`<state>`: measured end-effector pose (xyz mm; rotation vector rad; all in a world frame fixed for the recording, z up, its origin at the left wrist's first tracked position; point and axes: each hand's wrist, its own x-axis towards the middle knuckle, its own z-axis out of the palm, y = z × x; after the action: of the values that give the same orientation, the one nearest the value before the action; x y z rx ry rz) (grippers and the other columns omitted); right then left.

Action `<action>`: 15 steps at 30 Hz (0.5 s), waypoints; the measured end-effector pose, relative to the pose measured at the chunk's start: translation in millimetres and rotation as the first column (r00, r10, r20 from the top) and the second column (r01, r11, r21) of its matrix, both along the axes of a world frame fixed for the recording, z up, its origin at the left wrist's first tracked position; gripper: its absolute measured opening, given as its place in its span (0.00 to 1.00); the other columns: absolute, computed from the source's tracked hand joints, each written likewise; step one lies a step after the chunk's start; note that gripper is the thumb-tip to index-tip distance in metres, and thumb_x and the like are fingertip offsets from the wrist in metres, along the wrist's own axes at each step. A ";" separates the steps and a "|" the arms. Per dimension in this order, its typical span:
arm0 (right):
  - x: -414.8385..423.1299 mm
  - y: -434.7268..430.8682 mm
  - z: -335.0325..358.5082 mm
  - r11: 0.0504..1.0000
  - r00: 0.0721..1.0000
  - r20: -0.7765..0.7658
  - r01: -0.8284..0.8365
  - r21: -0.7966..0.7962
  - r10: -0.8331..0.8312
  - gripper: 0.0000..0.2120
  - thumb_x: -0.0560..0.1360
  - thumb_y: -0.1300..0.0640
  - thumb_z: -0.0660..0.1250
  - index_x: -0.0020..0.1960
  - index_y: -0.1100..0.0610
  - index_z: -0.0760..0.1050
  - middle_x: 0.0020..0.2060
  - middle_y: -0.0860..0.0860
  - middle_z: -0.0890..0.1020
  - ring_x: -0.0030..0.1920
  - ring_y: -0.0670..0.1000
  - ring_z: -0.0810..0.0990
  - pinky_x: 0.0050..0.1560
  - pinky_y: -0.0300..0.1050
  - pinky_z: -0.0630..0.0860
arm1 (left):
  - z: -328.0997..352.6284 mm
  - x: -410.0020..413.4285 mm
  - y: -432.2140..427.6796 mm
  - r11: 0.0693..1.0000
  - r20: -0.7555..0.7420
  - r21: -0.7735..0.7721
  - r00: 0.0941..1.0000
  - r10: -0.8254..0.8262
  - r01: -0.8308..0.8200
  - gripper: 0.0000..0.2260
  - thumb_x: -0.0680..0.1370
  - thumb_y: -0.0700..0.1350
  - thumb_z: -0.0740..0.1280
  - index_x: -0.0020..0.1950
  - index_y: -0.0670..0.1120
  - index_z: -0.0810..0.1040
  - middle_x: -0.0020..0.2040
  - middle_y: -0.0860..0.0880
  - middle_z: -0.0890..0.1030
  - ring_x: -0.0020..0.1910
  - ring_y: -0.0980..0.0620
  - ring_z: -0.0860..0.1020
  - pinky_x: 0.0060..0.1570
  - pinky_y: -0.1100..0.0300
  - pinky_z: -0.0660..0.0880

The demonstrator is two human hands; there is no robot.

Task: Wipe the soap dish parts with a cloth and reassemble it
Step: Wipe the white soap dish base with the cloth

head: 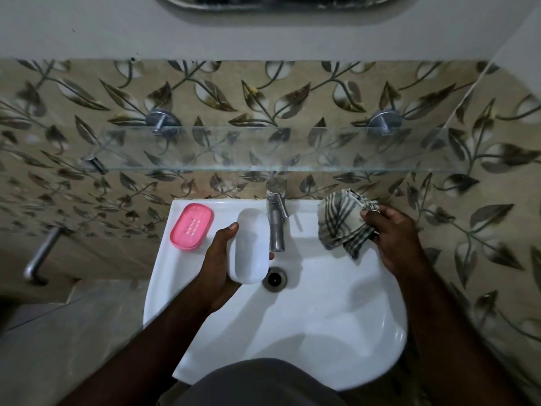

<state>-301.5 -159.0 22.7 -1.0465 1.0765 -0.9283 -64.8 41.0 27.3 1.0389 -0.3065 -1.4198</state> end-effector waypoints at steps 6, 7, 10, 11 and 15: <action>5.6 35.4 76.3 0.952 0.913 0.289 -0.305 0.021 0.286 0.12 0.69 0.65 0.67 0.53 0.64 0.79 0.47 0.62 0.80 0.46 0.57 0.80 0.47 0.46 0.79 | 29.1 0.6 -8.7 0.995 -0.013 -0.097 1.000 -0.002 0.000 0.32 0.63 0.60 0.74 0.61 0.43 0.80 0.54 0.38 0.80 0.55 0.38 0.78 0.53 0.46 0.76; 6.5 39.4 86.2 0.939 0.893 0.310 -0.344 0.009 0.325 0.18 0.68 0.64 0.67 0.57 0.66 0.77 0.52 0.65 0.79 0.50 0.59 0.79 0.52 0.48 0.78 | 32.4 3.0 -8.6 0.994 -0.037 -0.112 0.999 0.004 -0.008 0.34 0.63 0.61 0.74 0.63 0.43 0.79 0.57 0.36 0.78 0.59 0.36 0.75 0.57 0.45 0.74; 12.2 49.5 103.0 0.913 0.852 0.372 -0.407 0.025 0.369 0.26 0.68 0.64 0.67 0.64 0.72 0.71 0.61 0.71 0.73 0.59 0.64 0.75 0.65 0.59 0.69 | 33.0 3.0 -7.6 0.990 -0.156 -0.134 0.986 -0.055 0.035 0.33 0.67 0.61 0.70 0.66 0.42 0.76 0.68 0.32 0.70 0.70 0.30 0.64 0.69 0.39 0.61; 16.0 51.8 104.9 0.903 0.834 0.405 -0.428 0.045 0.376 0.27 0.68 0.63 0.66 0.65 0.72 0.70 0.62 0.71 0.73 0.60 0.65 0.74 0.67 0.60 0.67 | 30.2 -0.5 -6.4 0.988 -0.217 -0.143 0.973 -0.084 0.054 0.33 0.69 0.61 0.69 0.67 0.42 0.75 0.69 0.32 0.69 0.72 0.29 0.61 0.72 0.37 0.56; 33.9 55.9 93.4 0.857 0.813 0.462 -0.480 0.186 0.355 0.23 0.69 0.60 0.65 0.63 0.67 0.76 0.57 0.65 0.81 0.59 0.62 0.80 0.62 0.58 0.75 | 19.6 -14.3 -0.5 0.989 -0.433 -0.147 0.897 -0.086 0.024 0.34 0.72 0.62 0.65 0.73 0.46 0.68 0.74 0.40 0.64 0.74 0.37 0.56 0.74 0.39 0.48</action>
<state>-267.5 -103.1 116.1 -0.7478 0.5634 -0.5620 -79.0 40.5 47.0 0.5761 -0.1010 -1.6156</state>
